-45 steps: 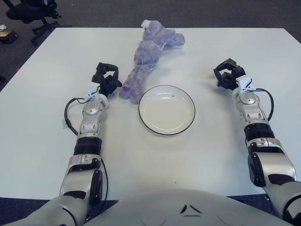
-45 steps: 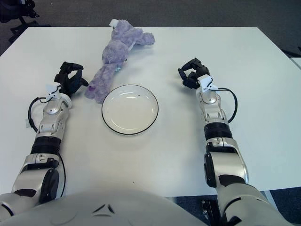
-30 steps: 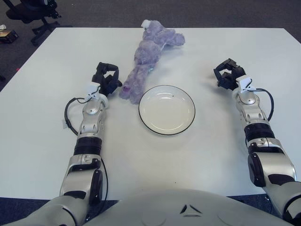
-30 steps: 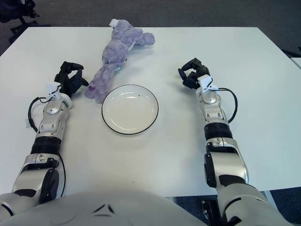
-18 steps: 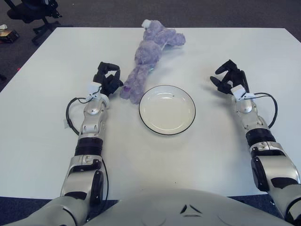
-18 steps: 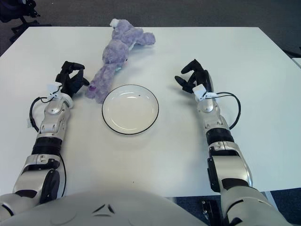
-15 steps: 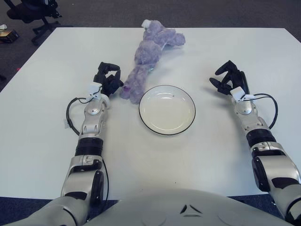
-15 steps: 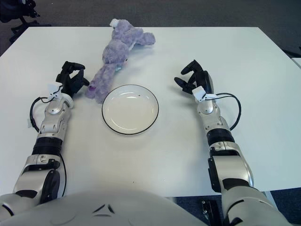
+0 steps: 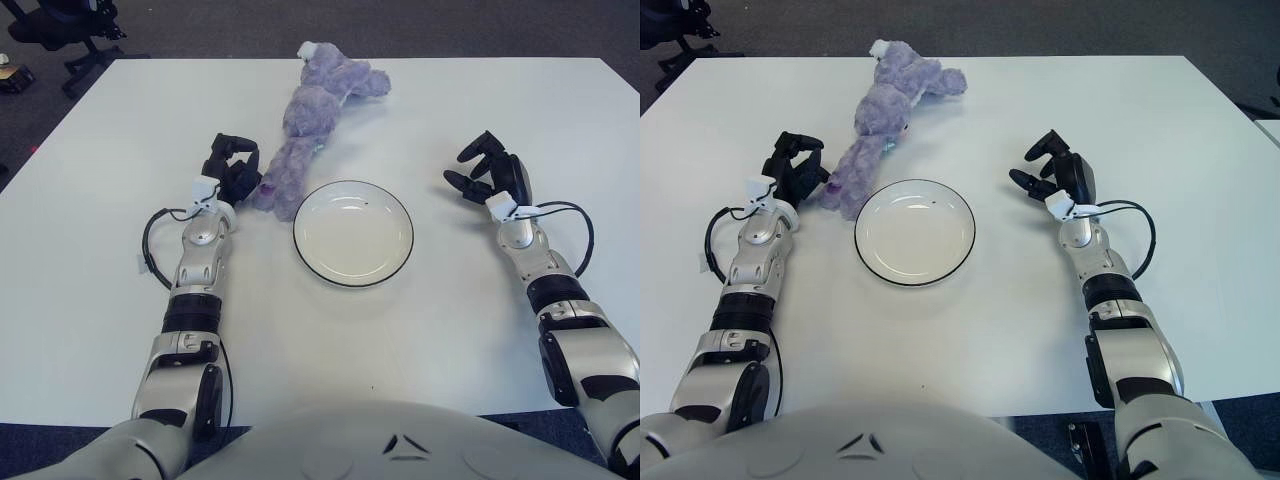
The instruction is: Put the doll into the plate.
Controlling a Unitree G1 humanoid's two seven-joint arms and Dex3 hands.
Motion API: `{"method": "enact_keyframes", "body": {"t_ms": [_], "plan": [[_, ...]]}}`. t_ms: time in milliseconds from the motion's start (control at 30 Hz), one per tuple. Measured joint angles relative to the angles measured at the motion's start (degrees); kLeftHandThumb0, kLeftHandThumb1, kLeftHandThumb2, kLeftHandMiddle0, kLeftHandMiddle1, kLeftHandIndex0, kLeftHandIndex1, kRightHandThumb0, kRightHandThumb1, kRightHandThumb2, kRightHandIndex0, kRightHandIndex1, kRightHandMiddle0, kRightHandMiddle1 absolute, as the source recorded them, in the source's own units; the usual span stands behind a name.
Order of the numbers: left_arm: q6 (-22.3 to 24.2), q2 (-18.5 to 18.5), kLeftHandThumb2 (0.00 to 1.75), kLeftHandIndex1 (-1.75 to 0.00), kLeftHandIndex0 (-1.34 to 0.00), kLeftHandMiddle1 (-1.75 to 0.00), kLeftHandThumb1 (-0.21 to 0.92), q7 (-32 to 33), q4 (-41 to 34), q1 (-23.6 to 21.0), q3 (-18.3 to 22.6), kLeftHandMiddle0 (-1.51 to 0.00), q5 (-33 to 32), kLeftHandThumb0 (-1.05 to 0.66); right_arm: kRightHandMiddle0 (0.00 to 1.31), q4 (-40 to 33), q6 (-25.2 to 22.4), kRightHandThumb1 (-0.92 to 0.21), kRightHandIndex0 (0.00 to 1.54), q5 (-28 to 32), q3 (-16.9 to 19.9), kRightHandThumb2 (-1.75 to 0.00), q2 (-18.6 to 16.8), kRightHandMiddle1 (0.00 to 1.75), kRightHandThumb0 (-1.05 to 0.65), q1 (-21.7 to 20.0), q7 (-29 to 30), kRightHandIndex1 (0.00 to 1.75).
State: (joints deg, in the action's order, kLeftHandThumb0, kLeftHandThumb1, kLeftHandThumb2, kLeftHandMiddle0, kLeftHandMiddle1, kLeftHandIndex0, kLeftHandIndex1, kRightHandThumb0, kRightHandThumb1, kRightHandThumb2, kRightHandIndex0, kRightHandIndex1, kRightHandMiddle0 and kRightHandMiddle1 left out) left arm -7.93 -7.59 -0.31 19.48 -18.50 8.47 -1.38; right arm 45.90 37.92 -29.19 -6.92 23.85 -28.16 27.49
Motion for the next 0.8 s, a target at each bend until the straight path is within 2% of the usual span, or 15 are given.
{"method": "enact_keyframes", "body": {"t_ms": [133,233,433,533,633,667,700,733,767,800], "plan": [[-2.3,-0.1,0.42,-1.64,-0.31,-1.72,0.92,1.4,0.0,0.5,0.0,-0.68,1.6,-0.35,0.28,-1.0,-0.2,-0.92,0.48,-0.7,-0.4,-0.32,0.0,1.43,-0.01,0.2,0.1,1.49],[-4.6,-0.1,0.38,-1.6,-0.35,-1.64,0.92,2.7,0.1,0.7,0.0,-0.7,3.0,-0.36,0.28,-1.7,-0.9,-0.92,0.47,-0.7,-0.5,-0.33,0.0,1.43,-0.01,0.4,0.0,1.49],[-14.3,-1.7,0.34,-1.56,-0.39,-1.46,0.92,9.3,0.9,0.6,-1.0,-0.69,11.1,-0.36,0.28,-3.9,-2.5,-0.92,0.46,-0.7,-0.7,-0.33,0.0,1.43,-0.01,1.4,-0.6,1.5],[-17.5,-3.2,0.34,-1.55,-0.39,-1.4,0.92,13.1,1.0,0.2,-1.7,-0.66,15.8,-0.35,0.28,-4.8,-3.1,-0.92,0.46,-0.7,-0.8,-0.33,0.0,1.43,-0.01,2.2,-1.0,1.5],[-18.4,-4.7,0.34,-1.49,-0.33,-1.47,0.92,16.7,1.1,-0.6,-2.6,-0.49,20.7,-0.12,0.29,-5.4,-3.8,-0.92,0.46,-0.8,-0.9,-0.33,0.0,1.43,-0.01,2.7,-1.4,1.5],[-18.1,-5.4,0.3,-1.23,-0.28,-1.24,0.92,18.6,0.9,-0.9,-3.1,-0.43,23.6,-0.27,0.29,-5.7,-4.0,-0.92,0.46,-0.8,-0.9,-0.32,0.0,1.42,-0.01,2.8,-1.5,1.49],[-17.4,-5.8,0.29,-1.12,-0.27,-1.12,0.92,20.0,0.6,-1.0,-3.6,-0.42,25.8,-0.32,0.29,-5.8,-4.2,-0.92,0.46,-0.8,-0.9,-0.32,0.0,1.42,-0.01,2.9,-1.5,1.49],[-16.6,-6.3,0.29,-0.93,-0.27,-0.91,0.92,21.1,0.2,-1.2,-4.0,-0.41,27.9,-0.42,0.3,-5.8,-4.3,-0.92,0.46,-0.8,-1.0,-0.32,0.0,1.42,-0.01,2.9,-1.6,1.49],[-15.1,-6.6,0.28,-0.8,-0.26,-0.77,0.92,22.5,-0.4,-1.3,-4.5,-0.41,30.4,-0.48,0.3,-5.9,-4.4,-0.92,0.46,-0.8,-1.0,-0.32,0.0,1.42,-0.01,2.9,-1.6,1.49],[-13.6,-6.9,0.29,-0.75,-0.26,-0.69,0.92,23.8,-1.2,-1.3,-5.1,-0.4,32.9,-0.52,0.3,-6.1,-4.6,-0.92,0.46,-0.8,-1.0,-0.32,0.0,1.42,-0.01,2.9,-1.6,1.49]]}}
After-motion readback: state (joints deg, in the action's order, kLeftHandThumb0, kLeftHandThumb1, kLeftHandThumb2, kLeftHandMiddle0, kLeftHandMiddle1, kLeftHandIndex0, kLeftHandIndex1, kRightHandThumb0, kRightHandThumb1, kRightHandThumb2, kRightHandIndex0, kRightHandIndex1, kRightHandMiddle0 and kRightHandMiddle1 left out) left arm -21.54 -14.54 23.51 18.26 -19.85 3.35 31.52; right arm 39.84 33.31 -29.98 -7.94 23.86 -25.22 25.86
